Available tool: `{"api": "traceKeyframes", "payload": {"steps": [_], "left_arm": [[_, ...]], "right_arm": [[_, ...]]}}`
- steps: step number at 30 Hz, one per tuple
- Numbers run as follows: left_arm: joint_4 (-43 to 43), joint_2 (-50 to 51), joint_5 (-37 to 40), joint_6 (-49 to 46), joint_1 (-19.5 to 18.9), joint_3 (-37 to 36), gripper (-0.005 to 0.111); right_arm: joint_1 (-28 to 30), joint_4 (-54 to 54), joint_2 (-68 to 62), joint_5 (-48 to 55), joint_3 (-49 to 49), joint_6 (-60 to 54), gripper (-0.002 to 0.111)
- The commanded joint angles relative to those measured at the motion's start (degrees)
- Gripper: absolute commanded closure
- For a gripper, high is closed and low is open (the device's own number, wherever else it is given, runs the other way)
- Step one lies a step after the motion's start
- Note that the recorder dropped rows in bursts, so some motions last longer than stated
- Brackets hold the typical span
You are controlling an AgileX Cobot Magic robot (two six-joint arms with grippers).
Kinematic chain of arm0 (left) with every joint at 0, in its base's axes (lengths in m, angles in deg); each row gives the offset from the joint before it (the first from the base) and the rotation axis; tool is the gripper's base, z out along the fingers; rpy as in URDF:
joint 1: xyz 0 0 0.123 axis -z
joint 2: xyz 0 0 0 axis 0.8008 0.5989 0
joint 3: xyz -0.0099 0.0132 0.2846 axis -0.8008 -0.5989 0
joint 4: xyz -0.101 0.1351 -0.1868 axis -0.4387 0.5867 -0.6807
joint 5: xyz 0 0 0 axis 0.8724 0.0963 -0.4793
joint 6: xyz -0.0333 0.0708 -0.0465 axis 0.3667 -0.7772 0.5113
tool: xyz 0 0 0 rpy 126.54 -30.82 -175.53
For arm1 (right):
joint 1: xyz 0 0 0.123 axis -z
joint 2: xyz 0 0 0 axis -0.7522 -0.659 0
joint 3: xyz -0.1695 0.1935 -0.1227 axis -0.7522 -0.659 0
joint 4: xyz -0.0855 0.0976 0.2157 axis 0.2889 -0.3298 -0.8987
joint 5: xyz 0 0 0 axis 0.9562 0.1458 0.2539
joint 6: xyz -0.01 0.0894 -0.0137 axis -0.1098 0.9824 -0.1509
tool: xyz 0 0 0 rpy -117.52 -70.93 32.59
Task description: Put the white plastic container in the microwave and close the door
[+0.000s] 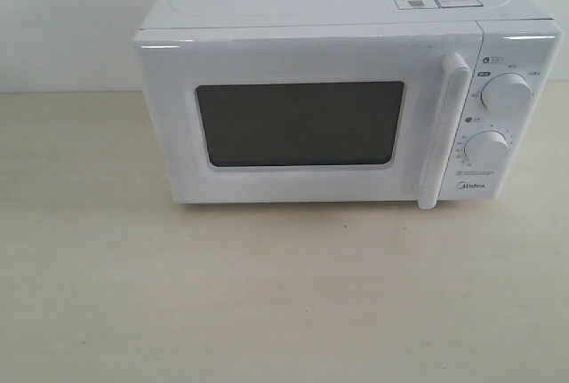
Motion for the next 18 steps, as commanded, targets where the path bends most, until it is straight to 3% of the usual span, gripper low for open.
{"api": "traceKeyframes", "payload": {"steps": [1, 4, 5, 9, 13, 18], "left_arm": [[3.8, -4.5, 0.7, 14.8, -2.7, -3.8, 0.103], [-7.9, -4.5, -11.9, 2.2, -5.2, -8.8, 0.103], [-15.9, -4.5, -17.7, -2.8, -6.5, -11.5, 0.103], [-36.0, -4.5, -25.8, -17.9, -10.6, -19.4, 0.103], [-42.3, -4.5, -26.5, -22.1, -13.2, -26.7, 0.103], [-45.0, -4.5, -32.5, -29.0, -13.5, -34.9, 0.103]], "right_arm": [[0.2, 0.8, 0.3, -0.2, 0.0, 0.0, 0.109], [0.2, 0.8, 0.3, -0.2, 0.0, 0.0, 0.109], [0.2, 0.8, 0.3, -0.2, 0.0, 0.0, 0.109], [0.2, 0.8, 0.3, -0.2, 0.0, 0.0, 0.109], [0.2, 0.8, 0.3, -0.2, 0.0, 0.0, 0.109], [0.2, 0.8, 0.3, -0.2, 0.0, 0.0, 0.109]]}}
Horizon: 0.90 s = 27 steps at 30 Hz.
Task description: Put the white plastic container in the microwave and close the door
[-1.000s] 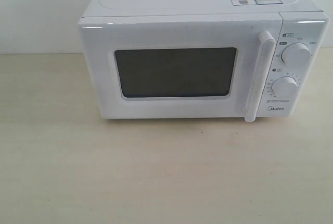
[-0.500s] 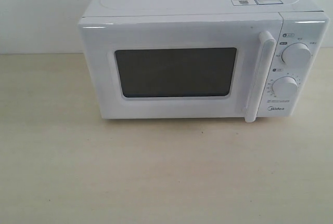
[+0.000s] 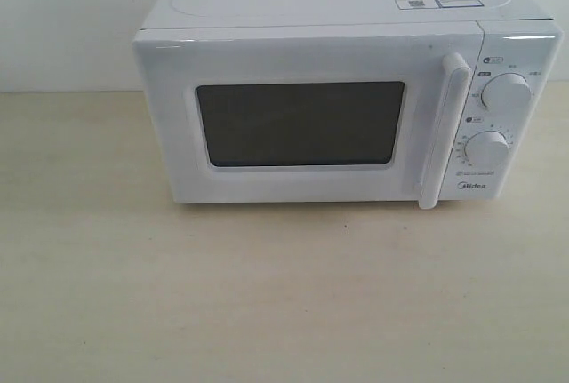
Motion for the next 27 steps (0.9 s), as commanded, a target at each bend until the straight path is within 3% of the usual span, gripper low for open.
{"api": "traceKeyframes", "payload": {"steps": [1, 6, 11, 20, 27], "left_arm": [[-2.6, -0.1, -6.9, -7.2, -0.3, -6.7, 0.103], [-2.5, -0.1, -12.5, -12.4, -0.3, -10.7, 0.103], [-0.6, -0.1, -11.4, -16.7, -1.1, -10.7, 0.103], [1.9, -0.1, 2.5, -21.8, -1.4, -10.7, 0.103], [0.5, -0.1, 4.3, -18.6, -1.4, -10.7, 0.103]], "right_arm": [[0.2, 0.6, 0.3, -0.2, 0.0, 0.0, 0.109], [0.2, 0.6, 0.3, -0.2, 0.0, 0.0, 0.109], [0.2, 0.6, 0.3, -0.2, 0.0, 0.0, 0.109], [0.2, 0.6, 0.3, -0.2, 0.0, 0.0, 0.109], [0.2, 0.6, 0.3, -0.2, 0.0, 0.0, 0.109]]}}
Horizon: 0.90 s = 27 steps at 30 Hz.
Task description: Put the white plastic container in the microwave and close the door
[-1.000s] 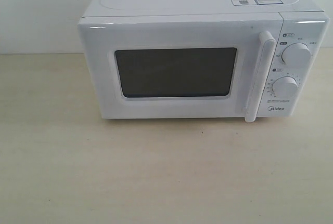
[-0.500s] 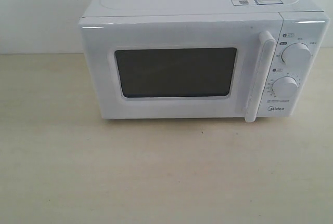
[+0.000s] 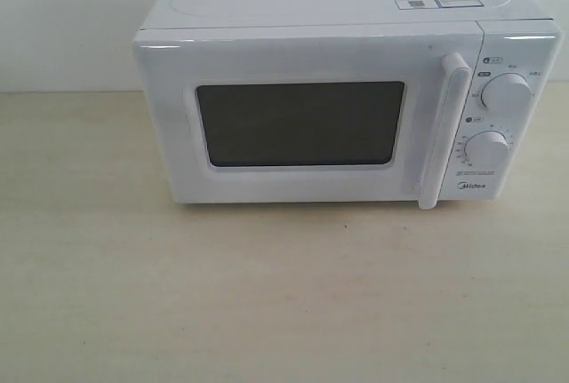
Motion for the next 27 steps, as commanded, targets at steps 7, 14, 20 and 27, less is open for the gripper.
{"api": "traceKeyframes", "payload": {"steps": [7, 14, 20, 27], "left_arm": [[6.0, -0.1, 0.0, 7.3, -0.1, -0.2, 0.103], [17.6, -0.1, -1.7, 24.0, -0.1, -0.2, 0.103], [17.7, -0.1, -2.0, 23.7, -0.1, -0.2, 0.103], [17.7, -0.1, -2.0, 23.7, -0.1, -0.2, 0.103]], "right_arm": [[0.2, 0.6, 0.3, -0.2, 0.0, 0.0, 0.109], [0.2, 0.6, 0.3, -0.2, 0.0, 0.0, 0.109], [0.2, 0.6, 0.3, -0.2, 0.0, 0.0, 0.109], [0.2, 0.6, 0.3, -0.2, 0.0, 0.0, 0.109]]}}
